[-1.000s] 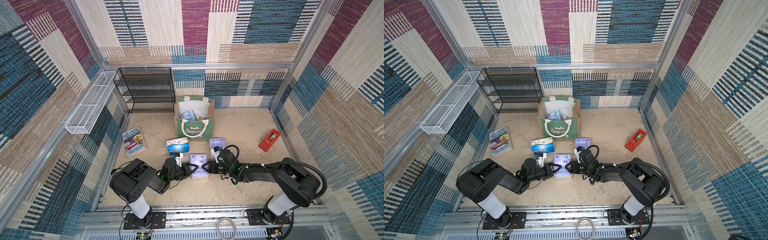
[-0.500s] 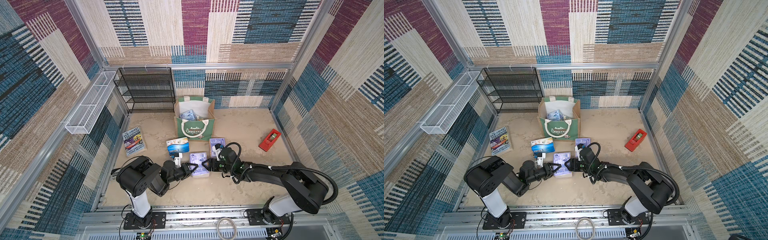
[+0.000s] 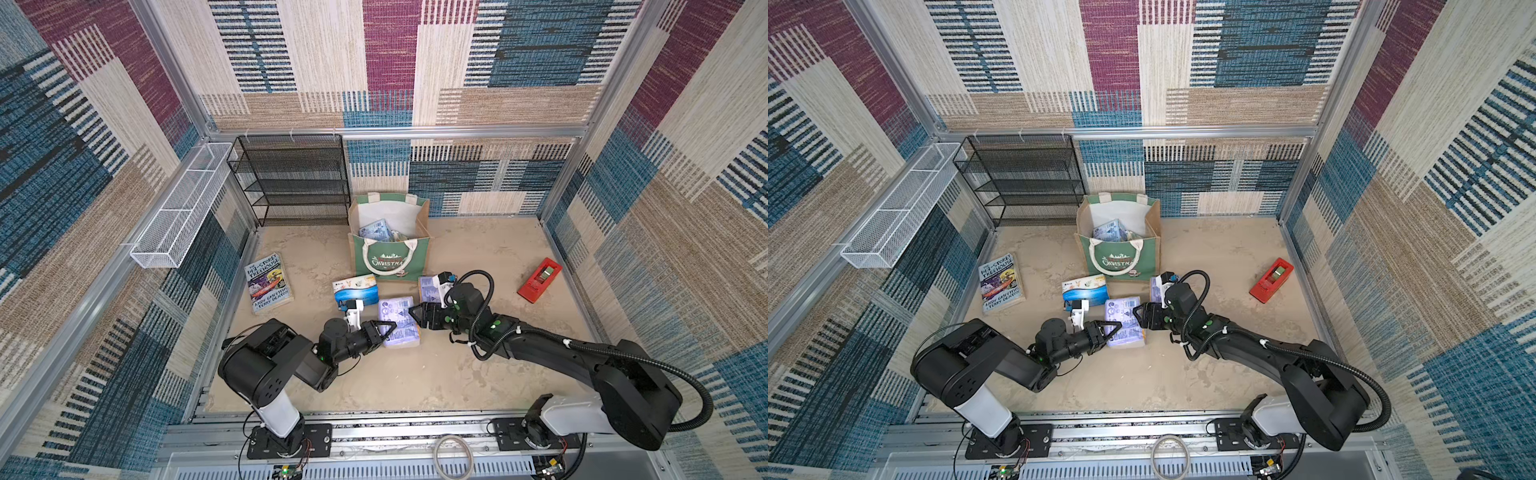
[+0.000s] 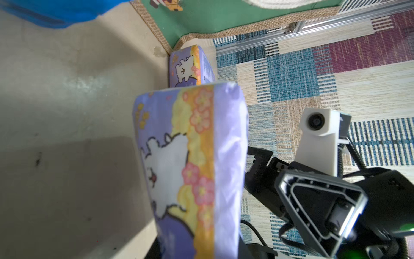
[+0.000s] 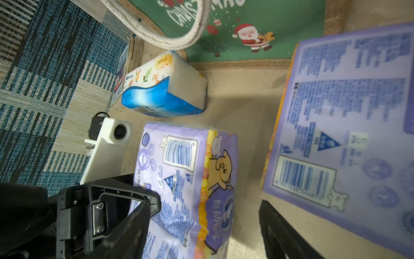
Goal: Put tissues into the canvas bag
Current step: Pick up the pack of facial tissues from the center of the board.
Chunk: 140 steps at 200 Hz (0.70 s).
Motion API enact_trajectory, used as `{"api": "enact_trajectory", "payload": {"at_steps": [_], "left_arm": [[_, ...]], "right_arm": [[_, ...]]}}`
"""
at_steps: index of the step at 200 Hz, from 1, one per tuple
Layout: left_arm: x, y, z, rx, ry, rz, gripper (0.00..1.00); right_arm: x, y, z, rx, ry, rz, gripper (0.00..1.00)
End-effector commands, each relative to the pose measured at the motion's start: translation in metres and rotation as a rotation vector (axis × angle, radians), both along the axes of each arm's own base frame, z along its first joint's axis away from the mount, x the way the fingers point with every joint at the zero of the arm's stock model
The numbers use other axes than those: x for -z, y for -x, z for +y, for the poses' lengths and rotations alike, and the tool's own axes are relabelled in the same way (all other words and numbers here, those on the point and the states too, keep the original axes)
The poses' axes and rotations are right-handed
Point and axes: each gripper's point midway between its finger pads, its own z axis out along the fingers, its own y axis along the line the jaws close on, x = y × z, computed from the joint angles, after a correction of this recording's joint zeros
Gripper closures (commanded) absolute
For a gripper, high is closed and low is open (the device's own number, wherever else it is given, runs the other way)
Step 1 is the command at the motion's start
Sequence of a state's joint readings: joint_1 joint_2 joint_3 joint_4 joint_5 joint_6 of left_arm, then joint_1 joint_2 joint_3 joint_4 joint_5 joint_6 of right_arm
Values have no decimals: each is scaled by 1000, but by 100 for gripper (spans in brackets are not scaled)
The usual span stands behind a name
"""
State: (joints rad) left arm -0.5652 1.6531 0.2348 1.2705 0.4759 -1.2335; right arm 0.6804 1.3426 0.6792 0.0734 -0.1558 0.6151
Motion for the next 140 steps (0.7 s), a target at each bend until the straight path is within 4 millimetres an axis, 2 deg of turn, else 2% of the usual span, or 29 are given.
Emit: {"api": "enact_trajectory", "payload": {"at_steps": [1, 33, 53, 99, 140], "left_arm": [[-10, -3, 0, -5, -8, -28, 69], [-32, -10, 1, -20, -17, -48, 69], [-49, -14, 3, -26, -23, -74, 68], [-83, -19, 19, -78, -66, -129, 66], [-109, -25, 31, -108, -79, -156, 66]], "right_arm": [[-9, -9, -11, 30, 49, -40, 19], [-30, -25, -21, 54, 75, -96, 15], [-52, -39, -27, 68, 92, -150, 14], [-109, -82, -45, 118, 142, -288, 14], [-149, -122, -47, 129, 213, -382, 15]]}}
